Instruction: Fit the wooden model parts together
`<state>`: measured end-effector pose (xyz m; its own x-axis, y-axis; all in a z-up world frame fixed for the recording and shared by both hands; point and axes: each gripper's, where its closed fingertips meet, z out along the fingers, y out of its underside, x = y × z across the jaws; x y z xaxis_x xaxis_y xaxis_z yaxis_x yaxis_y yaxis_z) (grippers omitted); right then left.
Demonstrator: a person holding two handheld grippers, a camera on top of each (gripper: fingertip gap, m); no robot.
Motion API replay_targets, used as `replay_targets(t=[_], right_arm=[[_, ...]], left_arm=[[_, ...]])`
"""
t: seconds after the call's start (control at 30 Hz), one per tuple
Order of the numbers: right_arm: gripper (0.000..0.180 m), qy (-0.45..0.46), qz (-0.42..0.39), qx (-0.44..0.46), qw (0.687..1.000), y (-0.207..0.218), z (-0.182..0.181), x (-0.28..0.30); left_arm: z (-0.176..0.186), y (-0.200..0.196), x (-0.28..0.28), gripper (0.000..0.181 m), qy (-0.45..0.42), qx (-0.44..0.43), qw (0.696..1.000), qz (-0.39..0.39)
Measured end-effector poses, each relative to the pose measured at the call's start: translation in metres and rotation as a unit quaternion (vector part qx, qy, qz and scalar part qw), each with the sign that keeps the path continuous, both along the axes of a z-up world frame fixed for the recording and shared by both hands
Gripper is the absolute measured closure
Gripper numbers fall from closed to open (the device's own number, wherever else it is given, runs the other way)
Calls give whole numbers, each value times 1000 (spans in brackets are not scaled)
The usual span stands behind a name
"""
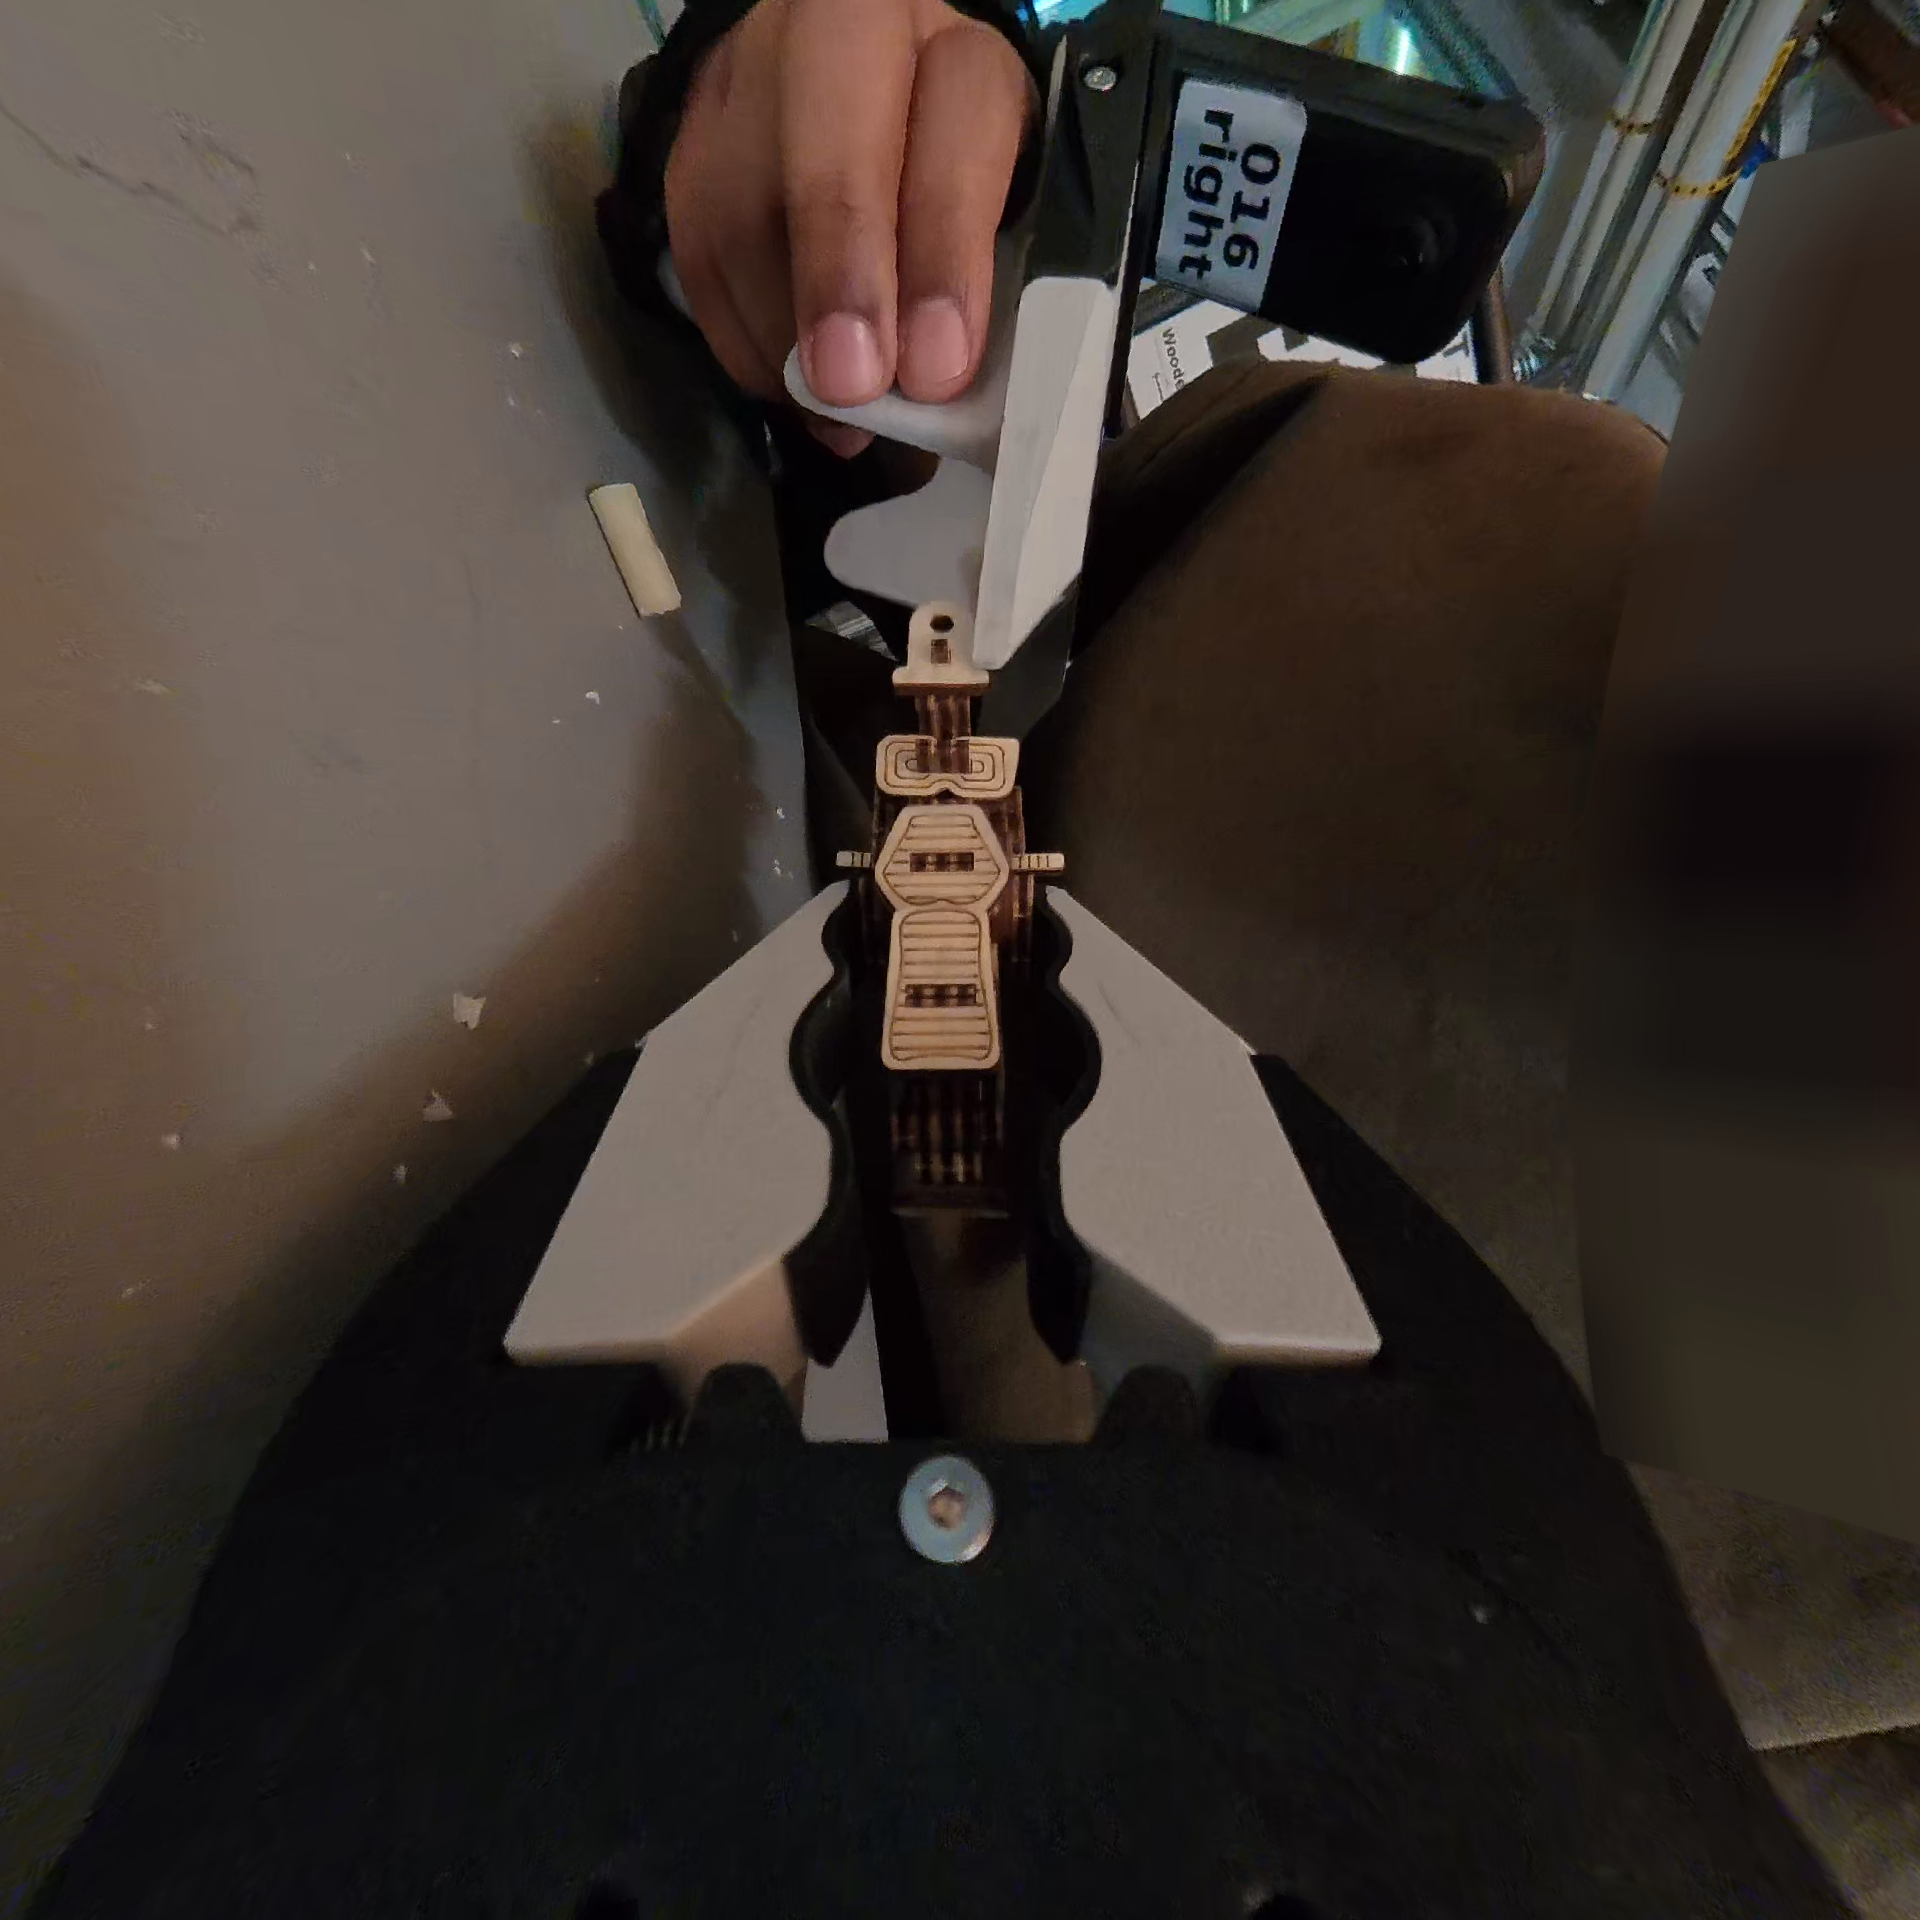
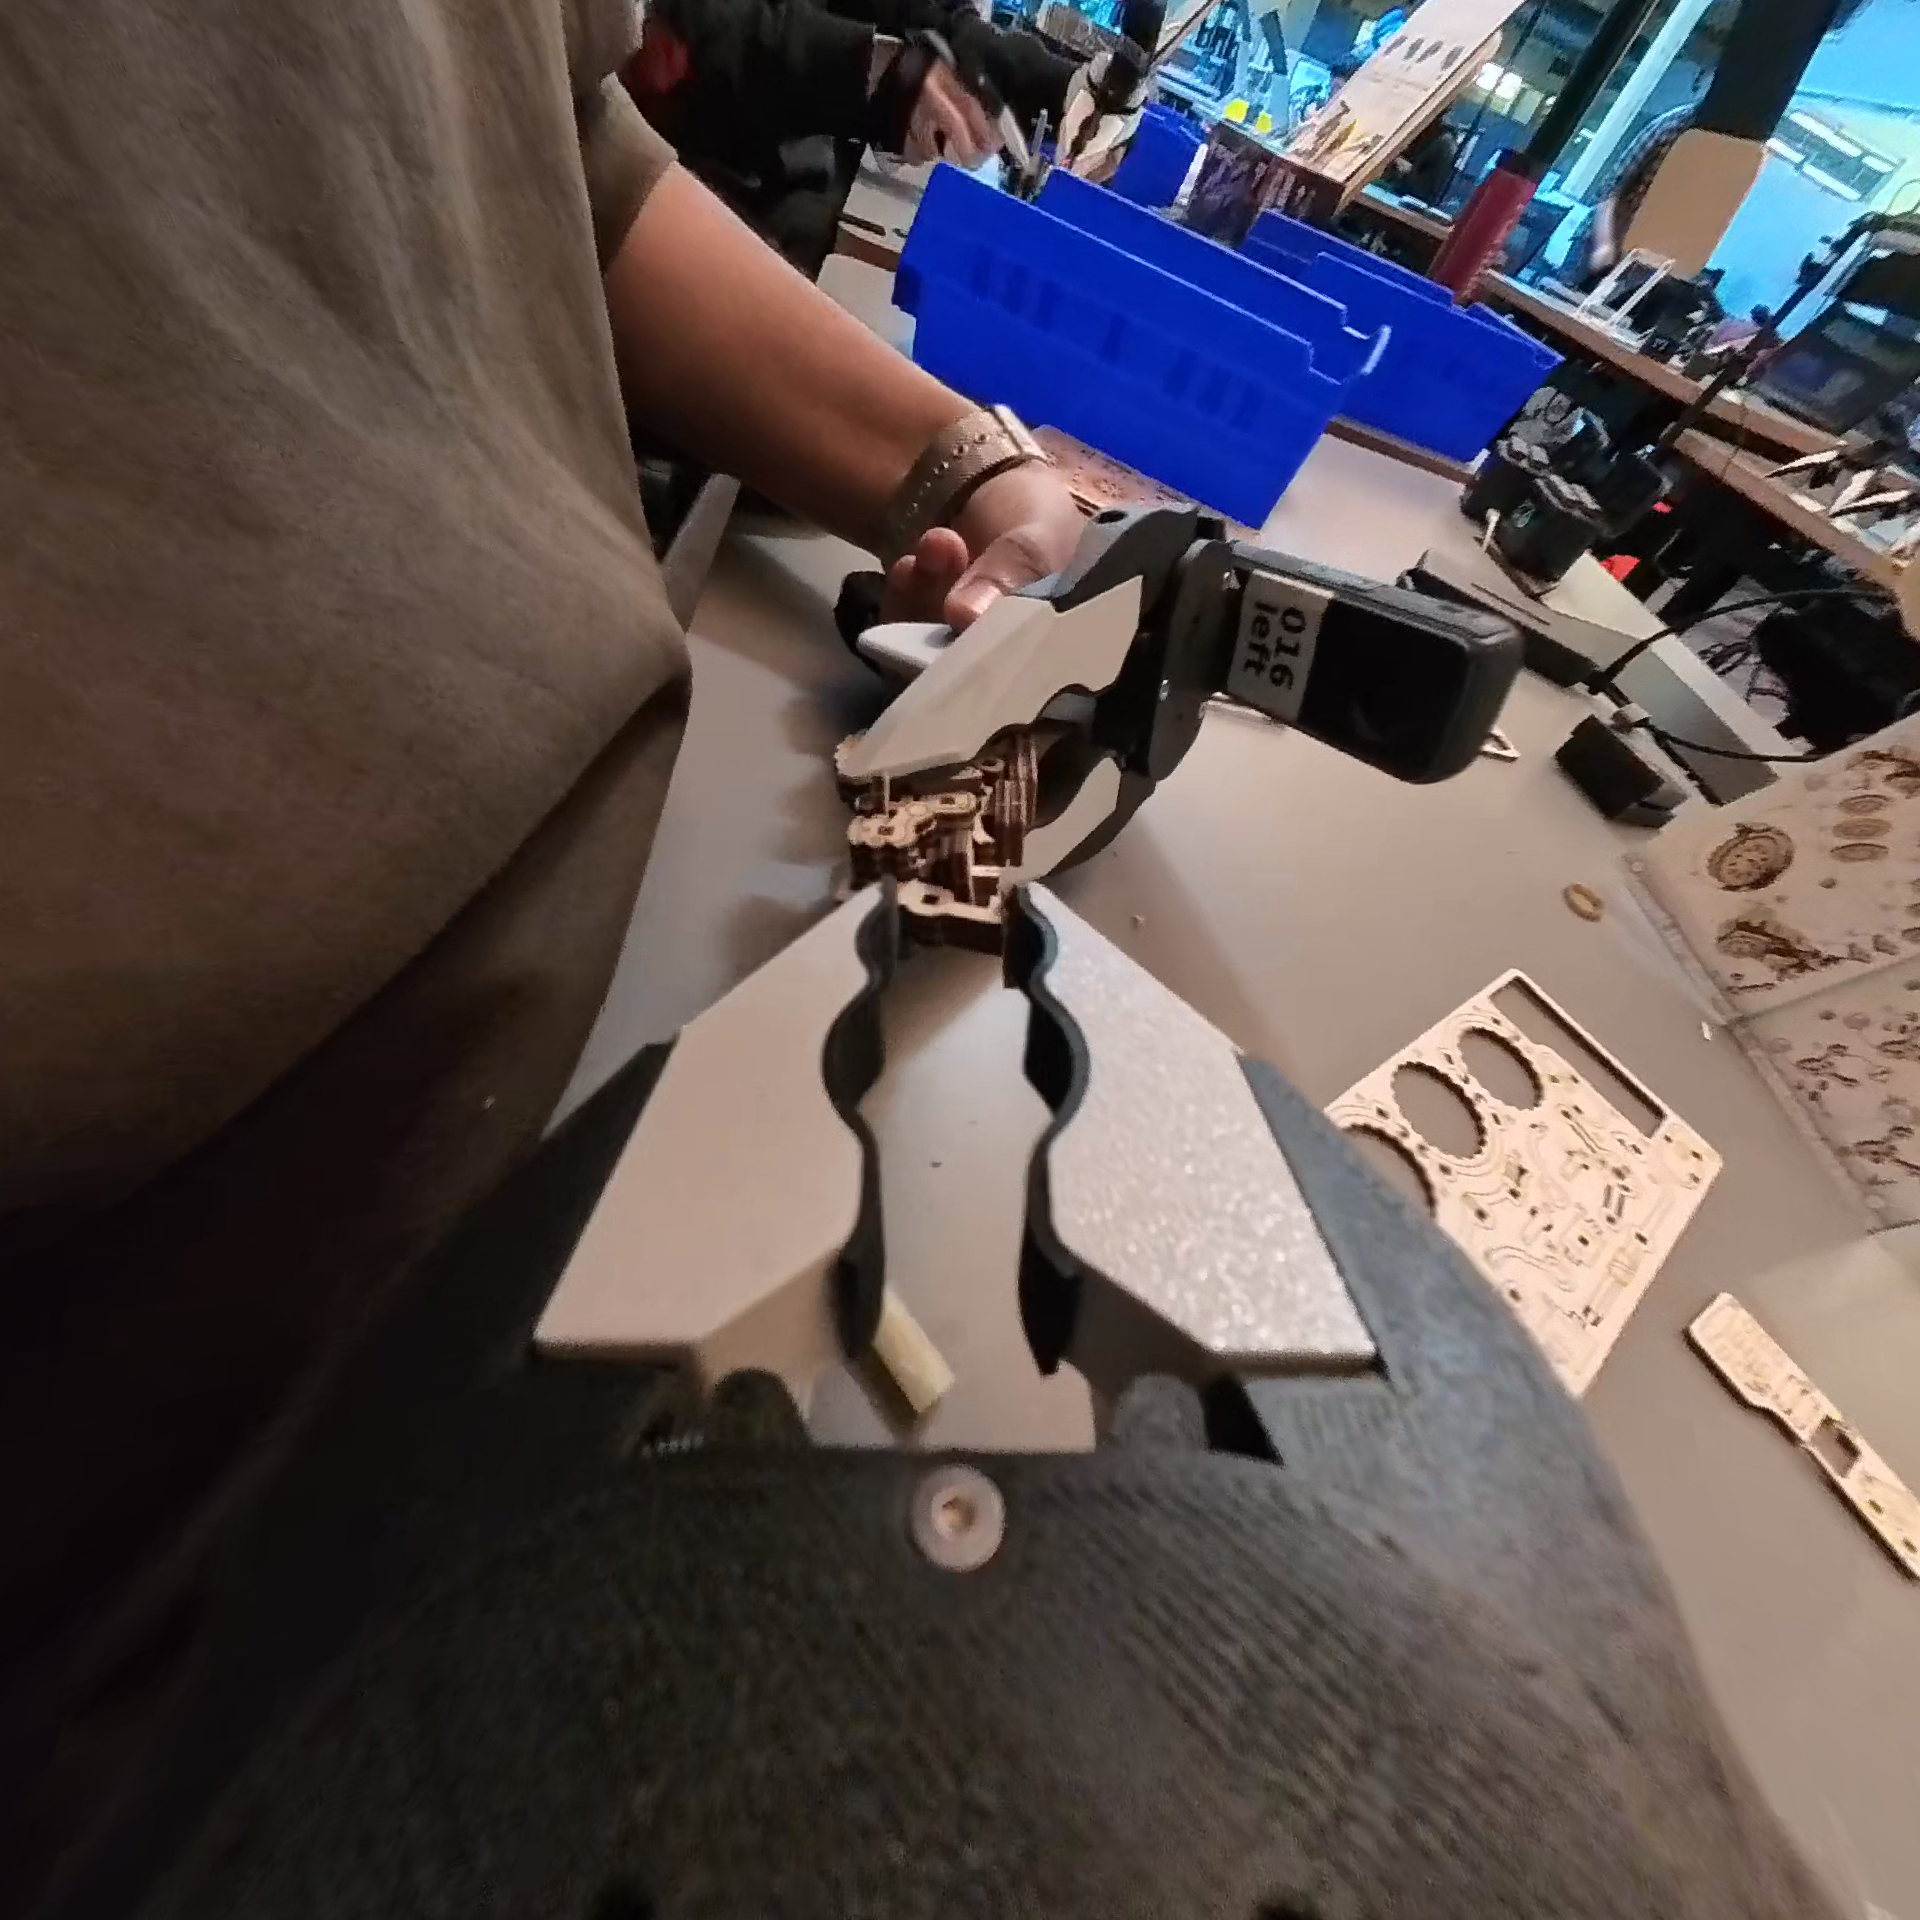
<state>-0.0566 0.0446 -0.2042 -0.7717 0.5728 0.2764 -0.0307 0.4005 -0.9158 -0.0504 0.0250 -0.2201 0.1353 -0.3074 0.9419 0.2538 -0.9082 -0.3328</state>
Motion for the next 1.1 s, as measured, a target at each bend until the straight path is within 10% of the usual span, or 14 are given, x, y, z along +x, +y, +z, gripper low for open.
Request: replay_targets(t=[1.1], right_arm=[[162,20,-17,16,1000,2,5,-6]], left_arm=[[7,3,-5,154,-27,3,1000,11]])
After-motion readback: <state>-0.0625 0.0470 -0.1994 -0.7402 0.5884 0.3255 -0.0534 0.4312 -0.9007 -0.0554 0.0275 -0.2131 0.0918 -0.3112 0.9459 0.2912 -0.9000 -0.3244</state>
